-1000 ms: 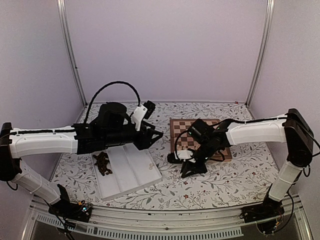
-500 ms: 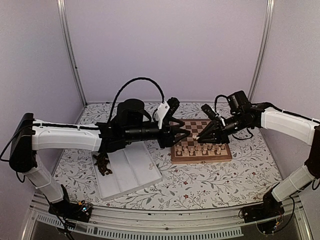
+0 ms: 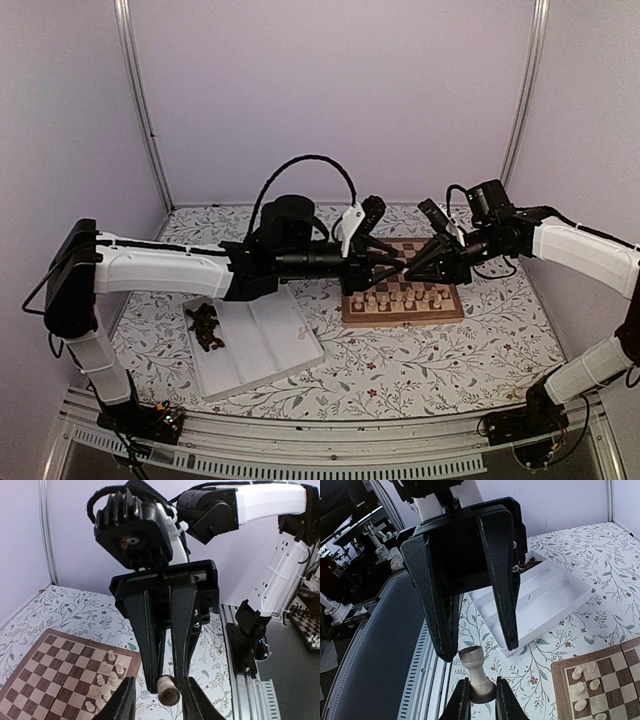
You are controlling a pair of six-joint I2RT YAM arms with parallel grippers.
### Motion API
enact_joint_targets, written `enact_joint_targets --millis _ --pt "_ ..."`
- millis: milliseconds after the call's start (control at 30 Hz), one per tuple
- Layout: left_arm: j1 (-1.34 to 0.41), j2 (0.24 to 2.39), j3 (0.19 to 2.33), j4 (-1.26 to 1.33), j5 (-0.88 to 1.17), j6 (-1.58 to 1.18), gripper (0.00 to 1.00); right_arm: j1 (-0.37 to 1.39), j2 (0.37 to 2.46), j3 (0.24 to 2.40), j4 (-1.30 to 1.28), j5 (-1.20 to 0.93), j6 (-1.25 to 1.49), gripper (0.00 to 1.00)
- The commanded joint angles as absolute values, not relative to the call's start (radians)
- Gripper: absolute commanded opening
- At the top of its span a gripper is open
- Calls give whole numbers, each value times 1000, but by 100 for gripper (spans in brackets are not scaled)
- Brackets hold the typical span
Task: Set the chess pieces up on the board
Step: Pick up the chess piece at the center of the board.
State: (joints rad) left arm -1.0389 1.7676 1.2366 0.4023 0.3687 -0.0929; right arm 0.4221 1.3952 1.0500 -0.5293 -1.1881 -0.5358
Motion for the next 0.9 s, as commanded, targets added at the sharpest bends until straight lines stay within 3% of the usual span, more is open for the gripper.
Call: enact_joint_targets --millis 0,300,467,567,633,767,867 --pt "-1053 1796 1280 407 414 -94 30 415 1368 1041 -512 -1216 -521 8" --pt "-1055 1832 1315 373 433 -92 15 412 1365 1038 -505 -1210 -513 8" --pt "-1056 1839 1324 364 424 -100 17 408 1364 1037 -502 -1210 -510 8" --pt "-1056 1831 1320 358 403 -105 27 407 1364 1034 -500 -1210 -512 8" --pt "-1056 1820 1309 361 396 -104 29 406 1364 1031 -499 -1212 -511 8" --pt "-1055 1809 1294 364 396 -105 28 403 1366 1029 -496 -1212 -511 8" --pt "-1055 1811 1293 364 406 -107 21 403 1367 1026 -493 -1210 -512 8"
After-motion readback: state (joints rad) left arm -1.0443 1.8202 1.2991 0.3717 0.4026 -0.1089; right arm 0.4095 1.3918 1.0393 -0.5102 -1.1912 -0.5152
